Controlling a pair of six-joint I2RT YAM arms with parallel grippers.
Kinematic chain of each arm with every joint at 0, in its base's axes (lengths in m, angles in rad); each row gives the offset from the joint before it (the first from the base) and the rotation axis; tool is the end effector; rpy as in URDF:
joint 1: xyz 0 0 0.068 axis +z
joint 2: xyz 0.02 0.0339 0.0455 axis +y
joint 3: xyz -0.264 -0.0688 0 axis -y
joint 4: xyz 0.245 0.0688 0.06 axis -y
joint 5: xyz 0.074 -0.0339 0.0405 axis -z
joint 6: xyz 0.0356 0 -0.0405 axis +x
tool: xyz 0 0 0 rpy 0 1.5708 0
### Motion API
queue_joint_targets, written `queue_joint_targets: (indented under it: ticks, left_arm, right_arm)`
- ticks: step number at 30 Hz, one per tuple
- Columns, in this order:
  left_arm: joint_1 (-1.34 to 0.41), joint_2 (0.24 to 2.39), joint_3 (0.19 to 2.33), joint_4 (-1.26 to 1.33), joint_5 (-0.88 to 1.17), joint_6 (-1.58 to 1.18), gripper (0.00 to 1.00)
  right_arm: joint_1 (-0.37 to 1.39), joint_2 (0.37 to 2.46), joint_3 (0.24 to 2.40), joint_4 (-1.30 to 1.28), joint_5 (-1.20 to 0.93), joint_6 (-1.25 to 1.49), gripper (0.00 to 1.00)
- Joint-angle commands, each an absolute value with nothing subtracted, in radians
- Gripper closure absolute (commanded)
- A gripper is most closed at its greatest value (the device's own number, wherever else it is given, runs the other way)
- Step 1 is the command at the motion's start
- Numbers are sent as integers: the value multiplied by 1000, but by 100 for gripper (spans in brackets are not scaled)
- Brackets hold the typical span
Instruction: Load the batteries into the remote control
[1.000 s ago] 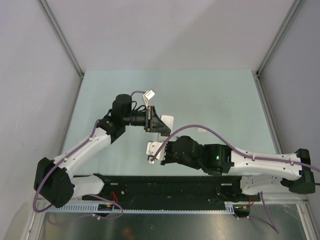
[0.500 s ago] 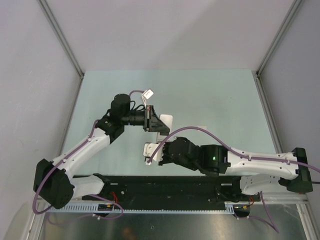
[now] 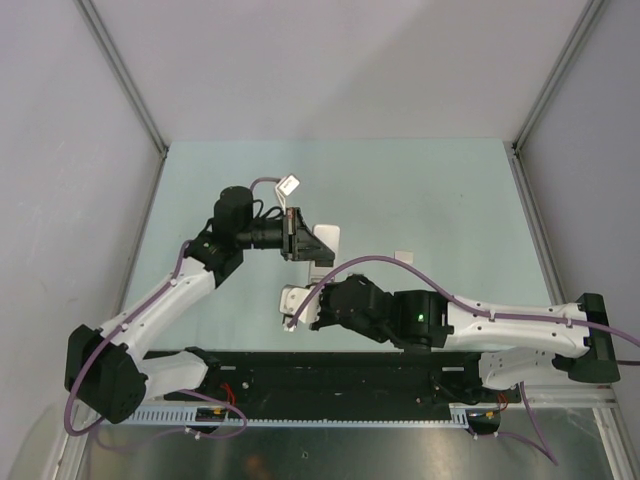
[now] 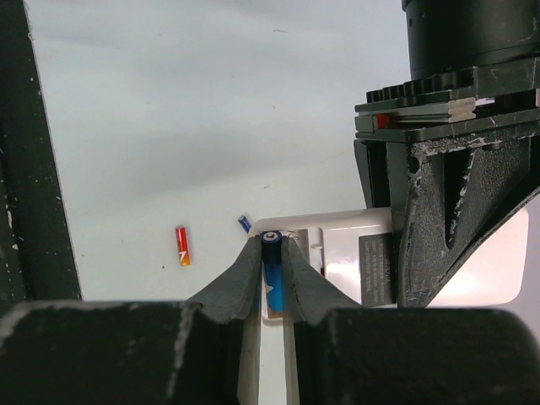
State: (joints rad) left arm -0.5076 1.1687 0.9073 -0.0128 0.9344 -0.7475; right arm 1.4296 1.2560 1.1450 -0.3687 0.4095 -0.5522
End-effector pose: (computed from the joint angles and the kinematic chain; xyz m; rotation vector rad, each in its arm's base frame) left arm 0.2137 -0.1516 0.3253 0.5097 2.0382 -1.6743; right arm 0.0539 0.2782 0.3478 -1.5310 1.3034 0.1393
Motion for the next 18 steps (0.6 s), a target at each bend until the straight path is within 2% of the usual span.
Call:
queue_joint_targets:
  ticks: [1, 18]
  left_arm:
    - [-505, 1088, 960, 54, 1017, -822, 100]
    - [-488, 1065, 948, 54, 1005, -861, 100]
  right_arm:
    - [1425, 1312, 1114, -557, 434, -541, 100]
    - [1413, 1308, 1085, -555, 479, -566, 100]
